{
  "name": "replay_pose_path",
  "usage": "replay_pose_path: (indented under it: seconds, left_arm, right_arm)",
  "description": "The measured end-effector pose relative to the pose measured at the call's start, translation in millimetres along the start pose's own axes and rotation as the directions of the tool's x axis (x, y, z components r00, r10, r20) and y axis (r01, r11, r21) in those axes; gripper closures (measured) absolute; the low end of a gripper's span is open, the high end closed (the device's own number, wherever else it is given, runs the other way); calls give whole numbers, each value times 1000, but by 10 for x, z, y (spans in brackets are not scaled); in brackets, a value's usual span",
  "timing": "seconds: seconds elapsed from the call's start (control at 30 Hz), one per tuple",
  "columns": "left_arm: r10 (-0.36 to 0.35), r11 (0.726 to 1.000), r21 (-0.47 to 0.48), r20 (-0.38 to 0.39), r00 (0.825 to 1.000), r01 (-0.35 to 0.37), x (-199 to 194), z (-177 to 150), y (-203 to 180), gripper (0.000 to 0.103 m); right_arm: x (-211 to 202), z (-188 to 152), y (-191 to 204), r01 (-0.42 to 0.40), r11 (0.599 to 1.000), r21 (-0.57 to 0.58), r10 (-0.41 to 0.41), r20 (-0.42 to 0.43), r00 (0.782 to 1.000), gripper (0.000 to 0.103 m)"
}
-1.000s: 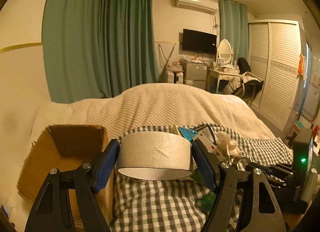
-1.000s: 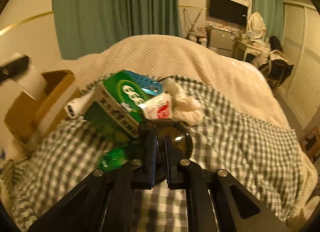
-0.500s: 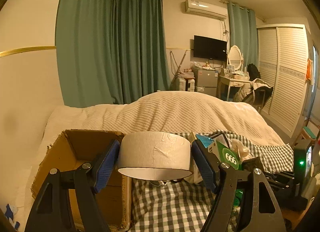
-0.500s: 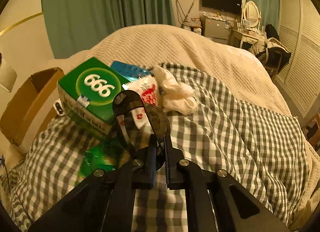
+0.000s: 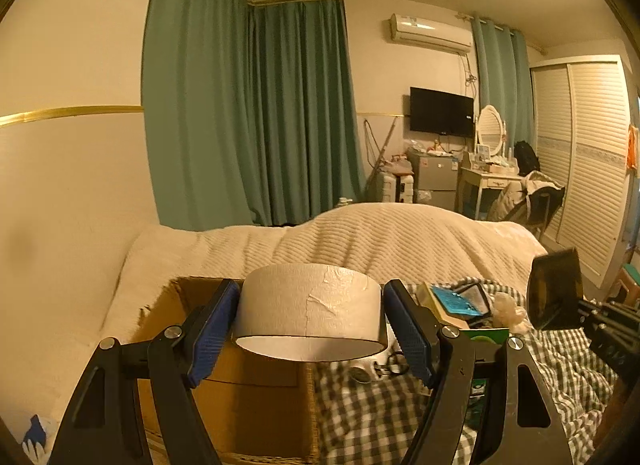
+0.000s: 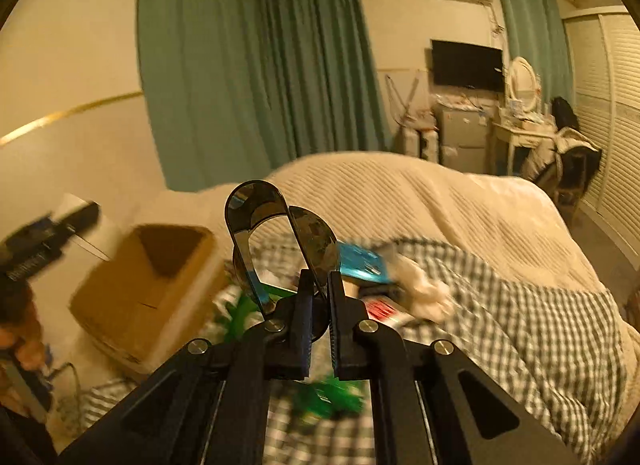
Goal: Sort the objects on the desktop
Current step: 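Drop the tape roll into the box with the left tool while the right tool carries the case in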
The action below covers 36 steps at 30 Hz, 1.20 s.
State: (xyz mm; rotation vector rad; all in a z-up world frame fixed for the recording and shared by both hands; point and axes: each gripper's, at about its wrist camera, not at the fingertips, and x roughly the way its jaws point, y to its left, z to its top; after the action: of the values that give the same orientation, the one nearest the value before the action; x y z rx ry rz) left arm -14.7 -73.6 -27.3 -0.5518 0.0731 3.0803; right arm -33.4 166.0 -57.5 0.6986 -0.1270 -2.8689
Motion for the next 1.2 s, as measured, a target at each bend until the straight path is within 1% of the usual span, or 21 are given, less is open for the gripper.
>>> replay_pose_path:
  seconds: [0.13,0.33,0.5,0.63,0.77,0.87,1.03,1.2]
  left_arm:
    - [27,1000,-4,8,1000,-27,-49,5,160,27]
    - [64,998,-19,15,998,-64,-47,33,438,27]
    - [102,994,-49,1,995,-102,25,34,743,27]
    - [128,989,-69,-28,991,-130,144,-16,1007,27]
    - [150,984,-90,-74,986,-156,297,-133,1248,27]
    - [152,981,-105,-107,983,-163,405,-242,1371,27]
    - [141,982,-103,-149,979,-157,579,-420,1458,27]
    - [137,986,-66,-189,972,-151,772,-614,1382,27]
  right_arm:
    - [28,130,289,-58,998,-27,59,18,998,97]
    - [229,274,712,-125,989,-75,125,-2,992,97]
    - [426,346,1033,-177,980,-94,175,-31,984,97]
    - [634,376,1263,-198,974,-111,192,-60,980,97]
    - [855,343,1493,-230,967,-108,219,-104,970,97]
    - [1042,289,1646,-240,965,-108,224,-140,964,97]
    - [1371,133,1808,-246,964,-104,220,-216,951,97]
    - [1558,-20,1915,-242,962,-129,201,-267,942,97]
